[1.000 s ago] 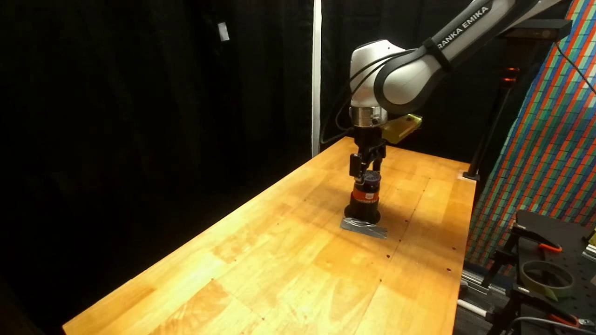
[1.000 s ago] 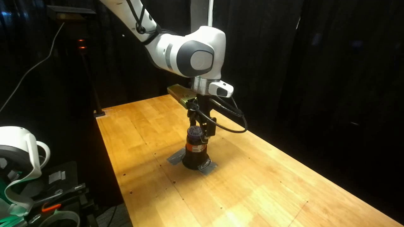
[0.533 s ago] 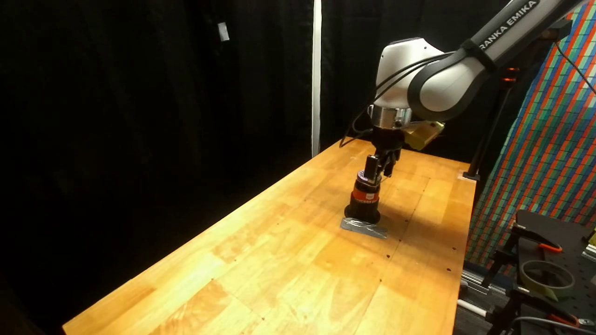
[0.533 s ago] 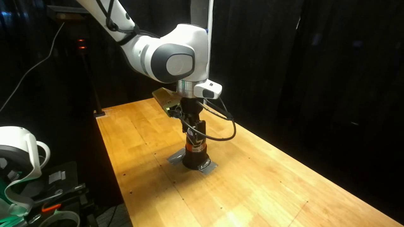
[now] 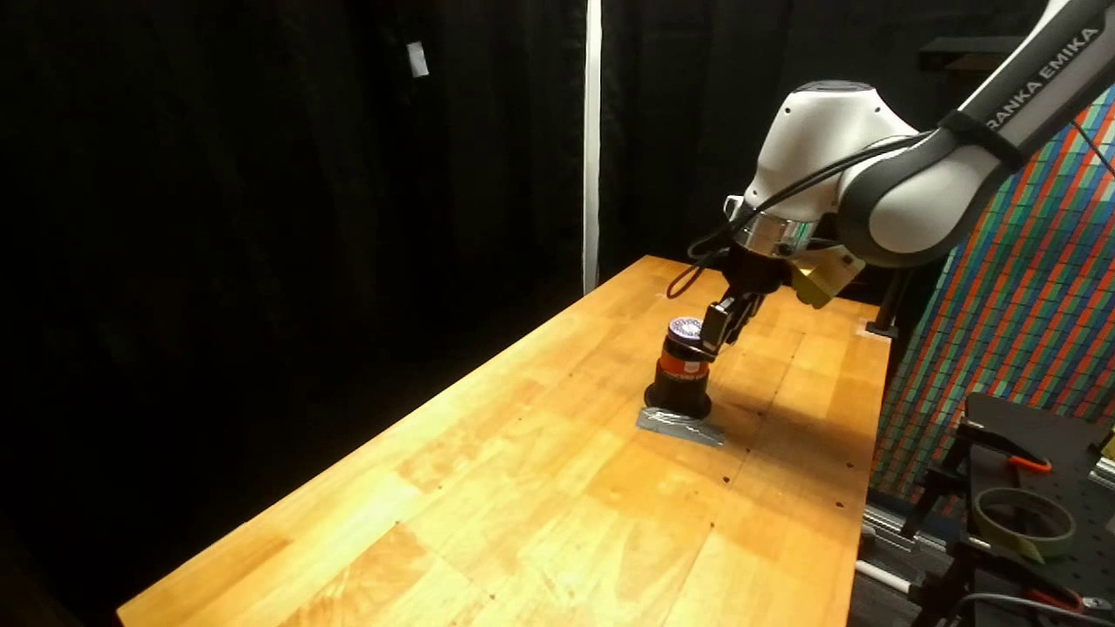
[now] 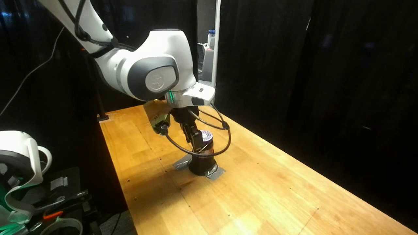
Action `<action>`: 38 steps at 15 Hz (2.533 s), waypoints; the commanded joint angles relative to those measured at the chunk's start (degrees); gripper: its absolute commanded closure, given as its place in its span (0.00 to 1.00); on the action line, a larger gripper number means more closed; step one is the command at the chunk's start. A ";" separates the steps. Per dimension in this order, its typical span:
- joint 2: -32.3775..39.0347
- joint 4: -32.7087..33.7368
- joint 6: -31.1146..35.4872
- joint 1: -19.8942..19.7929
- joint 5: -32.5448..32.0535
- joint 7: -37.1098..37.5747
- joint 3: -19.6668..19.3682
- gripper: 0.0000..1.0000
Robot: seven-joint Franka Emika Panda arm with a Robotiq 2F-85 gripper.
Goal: Put the rubber band on the cup
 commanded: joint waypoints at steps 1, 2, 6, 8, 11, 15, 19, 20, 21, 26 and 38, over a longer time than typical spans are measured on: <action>-3.71 -6.53 7.00 1.89 -5.05 6.06 -2.98 0.65; -4.08 -7.65 8.90 2.05 -8.13 9.04 -3.84 0.73; -6.17 -10.56 15.12 3.80 -22.47 21.30 -10.52 0.90; -6.97 -10.62 18.34 4.66 -31.04 29.53 -14.46 0.91; -8.33 -10.91 22.58 4.91 -39.91 38.62 -17.68 0.87; -7.57 -13.97 29.26 4.87 -42.67 42.20 -17.47 0.87; -6.87 -19.47 34.33 -0.30 -31.06 31.44 -10.24 0.87; -5.76 -18.75 36.25 4.31 -37.75 38.35 -16.19 0.88; -5.59 -19.67 37.59 3.80 -35.58 36.37 -15.45 0.87; -7.03 -18.21 31.53 3.64 -39.78 38.91 -14.85 0.56; -19.31 -15.39 2.64 13.37 -8.31 18.13 -0.07 0.00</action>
